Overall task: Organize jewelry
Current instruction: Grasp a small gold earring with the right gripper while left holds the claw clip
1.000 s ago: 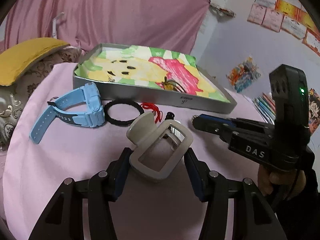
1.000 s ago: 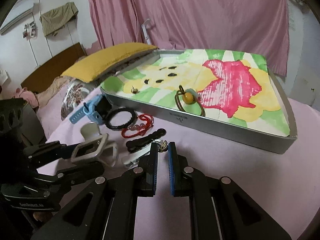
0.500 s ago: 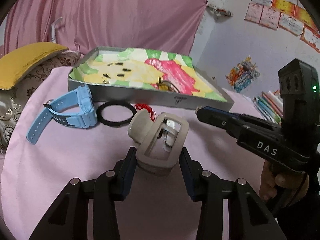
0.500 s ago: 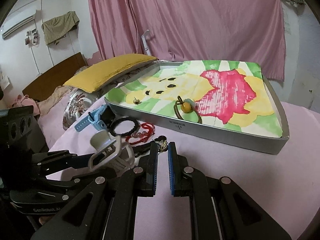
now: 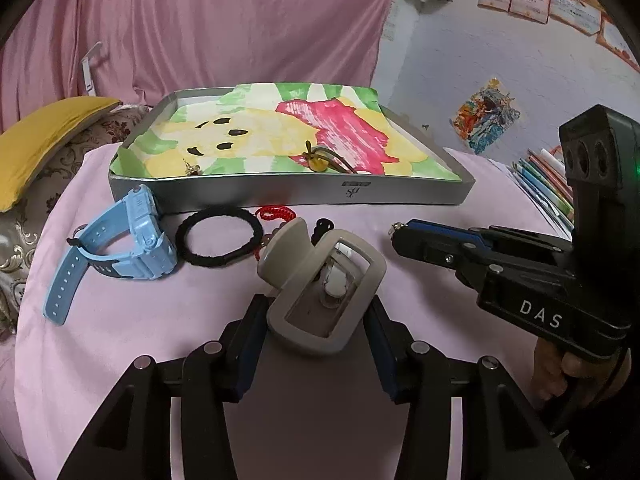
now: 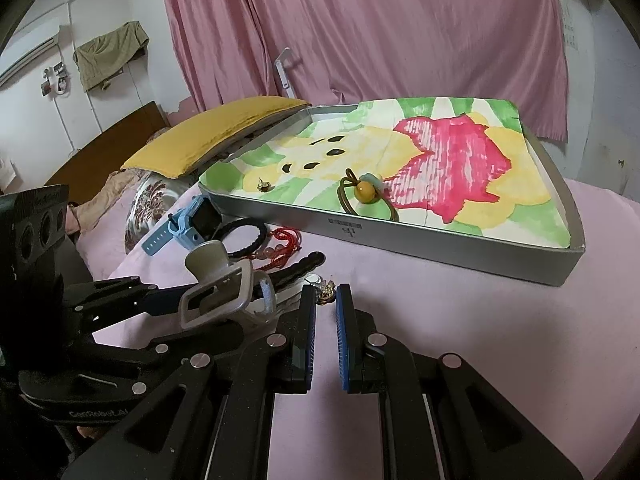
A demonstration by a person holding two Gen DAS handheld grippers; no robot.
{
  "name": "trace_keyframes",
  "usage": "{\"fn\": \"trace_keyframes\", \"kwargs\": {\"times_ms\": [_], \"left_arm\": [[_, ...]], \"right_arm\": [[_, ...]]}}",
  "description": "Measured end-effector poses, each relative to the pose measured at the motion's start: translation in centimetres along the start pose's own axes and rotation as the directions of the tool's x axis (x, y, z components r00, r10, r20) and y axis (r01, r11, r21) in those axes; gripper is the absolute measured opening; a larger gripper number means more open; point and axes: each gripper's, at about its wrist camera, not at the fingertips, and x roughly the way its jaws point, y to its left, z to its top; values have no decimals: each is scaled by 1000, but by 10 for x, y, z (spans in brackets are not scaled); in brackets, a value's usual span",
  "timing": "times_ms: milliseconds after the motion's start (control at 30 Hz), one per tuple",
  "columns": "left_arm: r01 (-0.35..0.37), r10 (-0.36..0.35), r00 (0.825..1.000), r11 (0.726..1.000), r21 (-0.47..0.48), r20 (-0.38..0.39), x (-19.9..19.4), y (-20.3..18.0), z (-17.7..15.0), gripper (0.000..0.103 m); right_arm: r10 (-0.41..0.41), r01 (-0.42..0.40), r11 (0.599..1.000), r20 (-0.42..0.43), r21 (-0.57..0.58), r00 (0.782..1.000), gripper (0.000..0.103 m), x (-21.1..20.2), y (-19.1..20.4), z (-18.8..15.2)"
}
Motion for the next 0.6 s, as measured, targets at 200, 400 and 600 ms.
{"fn": "trace_keyframes", "kwargs": {"times_ms": [200, 400, 600], "left_arm": [[27, -25, 999, 998, -49, 43, -6, 3, -5, 44], [39, -26, 983, 997, -69, 184, -27, 1, -7, 40], [46, -37, 986, 998, -50, 165, -22, -1, 0, 39]], "right_arm": [[19, -20, 1000, 28, 12, 999, 9, -4, -2, 0], [22, -24, 1000, 111, 16, 994, 9, -17, 0, 1], [20, -22, 1000, 126, 13, 992, 9, -21, 1, 4]]}}
